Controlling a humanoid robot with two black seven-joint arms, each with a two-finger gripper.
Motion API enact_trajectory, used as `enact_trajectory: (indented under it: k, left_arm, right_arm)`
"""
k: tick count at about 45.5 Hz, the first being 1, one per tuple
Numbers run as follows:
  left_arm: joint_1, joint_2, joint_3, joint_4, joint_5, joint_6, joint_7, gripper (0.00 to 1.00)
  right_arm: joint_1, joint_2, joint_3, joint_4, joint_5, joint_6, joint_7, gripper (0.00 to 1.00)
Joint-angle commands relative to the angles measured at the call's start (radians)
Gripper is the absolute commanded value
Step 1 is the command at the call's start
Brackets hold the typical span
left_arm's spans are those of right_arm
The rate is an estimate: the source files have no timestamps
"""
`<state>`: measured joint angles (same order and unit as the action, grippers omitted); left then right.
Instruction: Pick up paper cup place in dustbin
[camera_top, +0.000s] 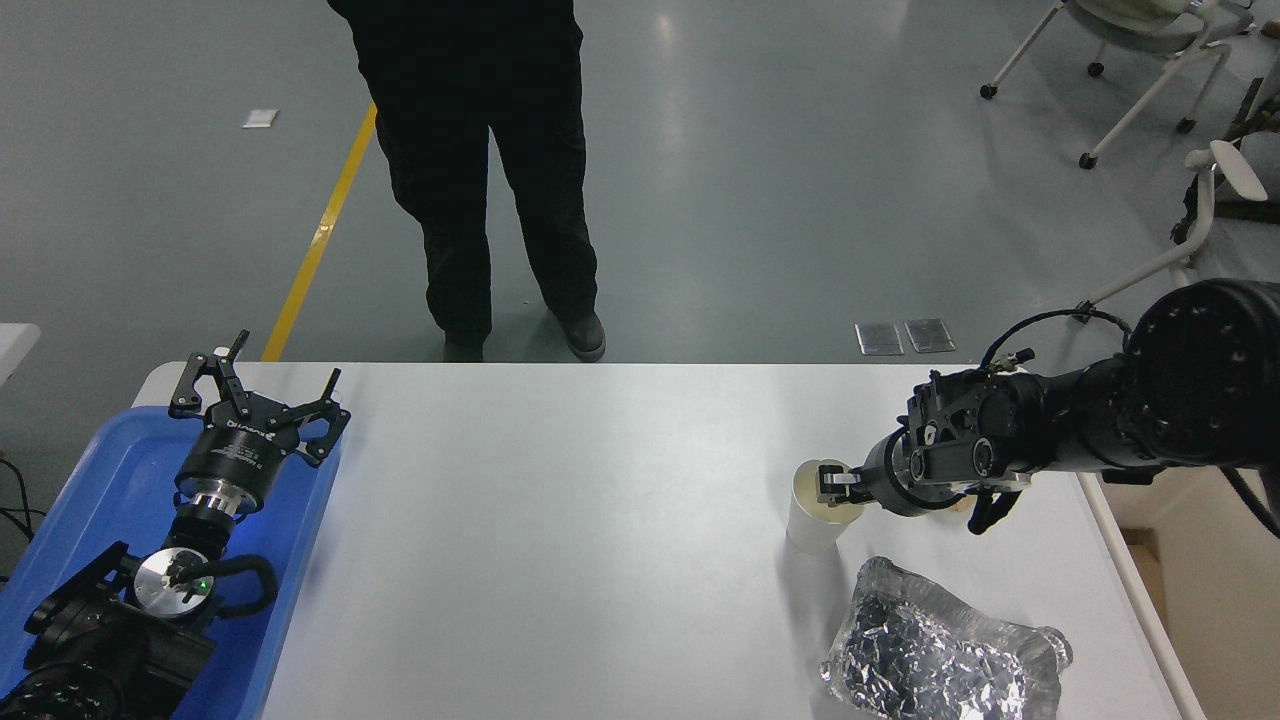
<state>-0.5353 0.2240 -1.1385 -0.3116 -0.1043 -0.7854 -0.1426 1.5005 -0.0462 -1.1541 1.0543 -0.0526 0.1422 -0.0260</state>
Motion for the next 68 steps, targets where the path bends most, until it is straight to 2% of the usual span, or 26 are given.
enact_trajectory:
  k: [1, 22, 29, 31, 35, 39, 49, 68]
  left_arm:
    - [0.0, 0.0, 0.0, 0.0, 0.0, 0.0, 0.0, 0.99]
    - [0.0, 0.0, 0.0, 0.0, 0.0, 0.0, 0.0, 0.99]
    - [0.0, 0.0, 0.0, 0.0, 0.0, 0.0, 0.0, 0.99]
    - [0.0, 0.0, 0.0, 0.0, 0.0, 0.0, 0.0, 0.99]
    - [0.0, 0.0, 0.0, -0.001, 0.0, 0.0, 0.0, 0.99]
    - [0.0, 0.0, 0.0, 0.0, 0.0, 0.0, 0.0, 0.99]
    - [0.0, 0.0, 0.0, 0.0, 0.0, 0.0, 0.0, 0.99]
    - [0.0, 0.0, 0.0, 0.0, 0.0, 0.0, 0.0, 0.99]
  right_arm:
    - [0.018, -0.02, 0.008, 0.003, 0.008, 0.048, 0.001, 0.0]
    - [0.035, -0.032, 0.024, 0.018, 0.01, 0.093, 0.003, 0.0]
    - [0.168, -0.132, 0.019, 0.183, 0.011, 0.128, 0.008, 0.0]
    - [0.242, -0.191, 0.014, 0.262, 0.011, 0.152, 0.008, 0.0]
    - [0.338, -0.244, 0.002, 0.335, 0.011, 0.209, 0.008, 0.0]
    - [0.457, -0.291, -0.016, 0.374, 0.02, 0.327, 0.009, 0.0]
    - [0.711, -0.319, -0.07, 0.385, 0.079, 0.643, 0.009, 0.0]
    - [0.984, -0.368, -0.145, 0.431, 0.143, 0.643, 0.008, 0.0]
